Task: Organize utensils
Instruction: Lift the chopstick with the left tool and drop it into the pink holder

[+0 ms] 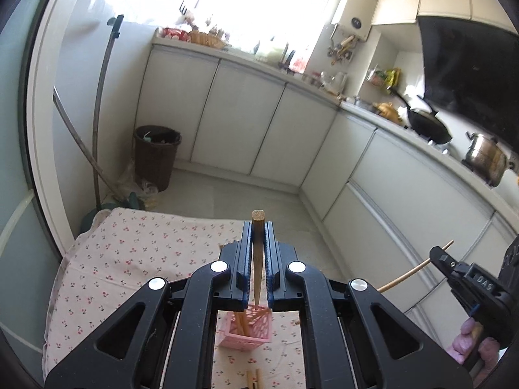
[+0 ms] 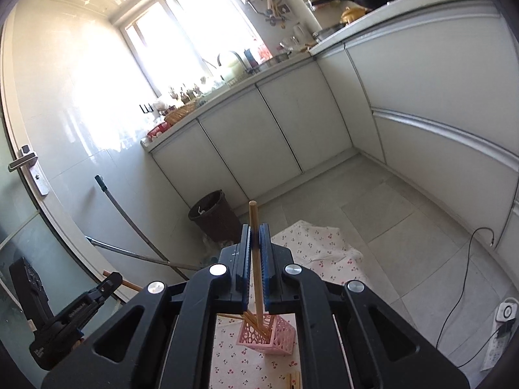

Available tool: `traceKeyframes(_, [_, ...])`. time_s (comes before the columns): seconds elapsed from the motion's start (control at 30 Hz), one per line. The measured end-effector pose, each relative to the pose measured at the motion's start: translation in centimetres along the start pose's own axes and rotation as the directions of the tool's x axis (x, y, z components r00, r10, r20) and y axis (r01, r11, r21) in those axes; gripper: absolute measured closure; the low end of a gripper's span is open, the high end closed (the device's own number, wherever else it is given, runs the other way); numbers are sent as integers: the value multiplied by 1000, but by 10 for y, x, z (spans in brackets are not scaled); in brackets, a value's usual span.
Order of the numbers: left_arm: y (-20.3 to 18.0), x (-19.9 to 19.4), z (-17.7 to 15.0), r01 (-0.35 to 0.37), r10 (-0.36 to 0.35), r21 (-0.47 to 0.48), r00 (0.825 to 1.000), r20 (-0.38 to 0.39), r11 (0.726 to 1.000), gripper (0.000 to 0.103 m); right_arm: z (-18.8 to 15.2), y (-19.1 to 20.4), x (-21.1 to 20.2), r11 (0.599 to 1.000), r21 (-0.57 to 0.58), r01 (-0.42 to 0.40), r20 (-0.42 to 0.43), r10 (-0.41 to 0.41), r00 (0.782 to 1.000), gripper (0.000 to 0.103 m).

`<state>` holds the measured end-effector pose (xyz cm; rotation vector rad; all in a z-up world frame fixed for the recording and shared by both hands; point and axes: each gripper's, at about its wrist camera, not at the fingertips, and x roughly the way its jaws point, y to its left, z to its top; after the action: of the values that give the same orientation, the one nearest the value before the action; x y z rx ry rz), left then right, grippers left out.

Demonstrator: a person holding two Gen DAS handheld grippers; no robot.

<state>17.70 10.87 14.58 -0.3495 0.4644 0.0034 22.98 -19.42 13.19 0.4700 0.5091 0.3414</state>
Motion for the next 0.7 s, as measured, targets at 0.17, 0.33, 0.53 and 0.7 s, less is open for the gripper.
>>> traceKeyframes(0.17, [4,25,-8,-30,31,14,998,-52,999,96,-3,-2,12,1000,11,11,-17,-11,1000,97])
traceKeyframes(0.33, [7,46,-20,-49,53,33,991,-119,998,69,-4,-2,21,999,28,16,-23,-16,1000,97])
traceKeyframes(0.53, [17,33,-18,-79,77,-14,994,-75,997,56,-8,-3,33,999,47,24,-42,-22,999,97])
traceKeyframes(0.7, [31,31,-18,-104,99,-53,991,-89,993,56,-16,2,48,998,38,46,-57,-43,997,97])
